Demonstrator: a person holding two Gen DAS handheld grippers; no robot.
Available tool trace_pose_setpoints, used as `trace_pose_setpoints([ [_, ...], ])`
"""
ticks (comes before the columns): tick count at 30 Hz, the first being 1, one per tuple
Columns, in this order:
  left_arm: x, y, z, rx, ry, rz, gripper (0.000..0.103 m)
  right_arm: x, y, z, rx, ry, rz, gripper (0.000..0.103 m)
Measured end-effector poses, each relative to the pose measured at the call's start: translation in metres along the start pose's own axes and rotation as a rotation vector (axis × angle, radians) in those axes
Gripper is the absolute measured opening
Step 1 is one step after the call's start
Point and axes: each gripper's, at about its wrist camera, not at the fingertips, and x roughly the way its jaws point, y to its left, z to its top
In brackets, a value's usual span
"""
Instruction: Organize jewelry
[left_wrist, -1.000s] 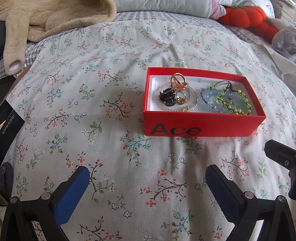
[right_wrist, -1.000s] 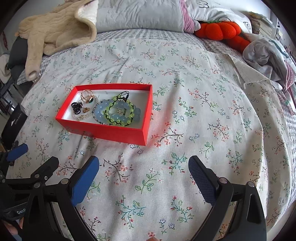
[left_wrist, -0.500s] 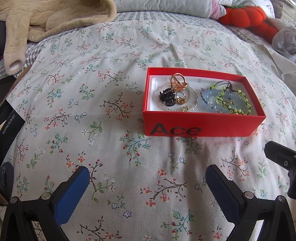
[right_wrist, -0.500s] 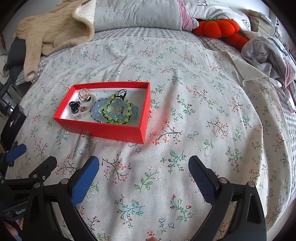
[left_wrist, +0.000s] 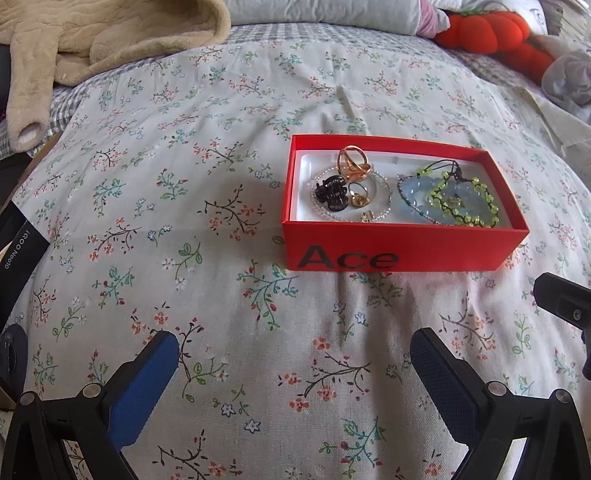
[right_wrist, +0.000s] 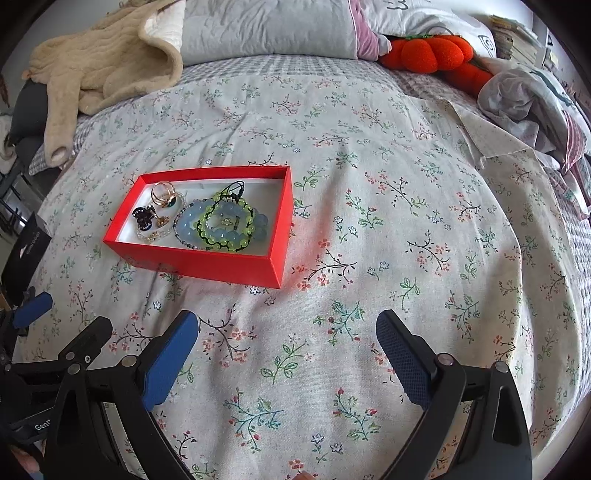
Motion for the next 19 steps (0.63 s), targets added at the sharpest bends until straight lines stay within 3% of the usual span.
trace_pose_setpoints([
  [19, 0.0083, 0.0057, -0.0007, -0.013, 0.021, 0.030, 0.103, 0.0055, 0.0022, -0.0025, -0.002, 0.014, -0.009, 0.099],
])
